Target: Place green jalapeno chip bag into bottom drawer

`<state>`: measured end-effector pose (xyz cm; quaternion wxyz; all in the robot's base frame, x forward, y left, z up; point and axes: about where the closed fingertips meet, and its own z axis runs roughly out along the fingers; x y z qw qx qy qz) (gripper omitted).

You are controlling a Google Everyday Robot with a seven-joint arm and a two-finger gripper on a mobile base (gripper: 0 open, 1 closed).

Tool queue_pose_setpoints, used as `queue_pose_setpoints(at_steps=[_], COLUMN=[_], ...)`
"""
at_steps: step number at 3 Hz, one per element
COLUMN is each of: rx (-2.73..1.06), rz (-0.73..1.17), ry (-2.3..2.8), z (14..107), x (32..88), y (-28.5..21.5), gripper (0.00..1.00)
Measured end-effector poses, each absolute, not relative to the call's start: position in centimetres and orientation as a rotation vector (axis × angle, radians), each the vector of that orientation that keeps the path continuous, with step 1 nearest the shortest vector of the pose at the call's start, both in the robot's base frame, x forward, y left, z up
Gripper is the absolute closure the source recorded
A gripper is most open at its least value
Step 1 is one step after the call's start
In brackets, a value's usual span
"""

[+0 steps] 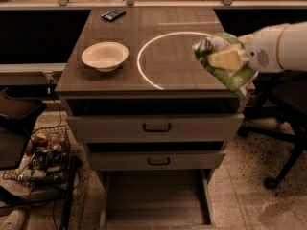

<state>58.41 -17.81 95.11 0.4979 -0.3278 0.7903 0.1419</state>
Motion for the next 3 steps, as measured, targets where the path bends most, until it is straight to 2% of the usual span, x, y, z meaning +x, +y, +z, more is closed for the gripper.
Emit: queue_pose_setpoints(at_steps=[1,3], rx=[-0.956,-1.327], rz=[0.383,0.37], ry=[1.902,1.783], z=[91.7,87.9], x=[53.0,48.9], y=[-18.3,-18.3], gripper=[1.0,1.0])
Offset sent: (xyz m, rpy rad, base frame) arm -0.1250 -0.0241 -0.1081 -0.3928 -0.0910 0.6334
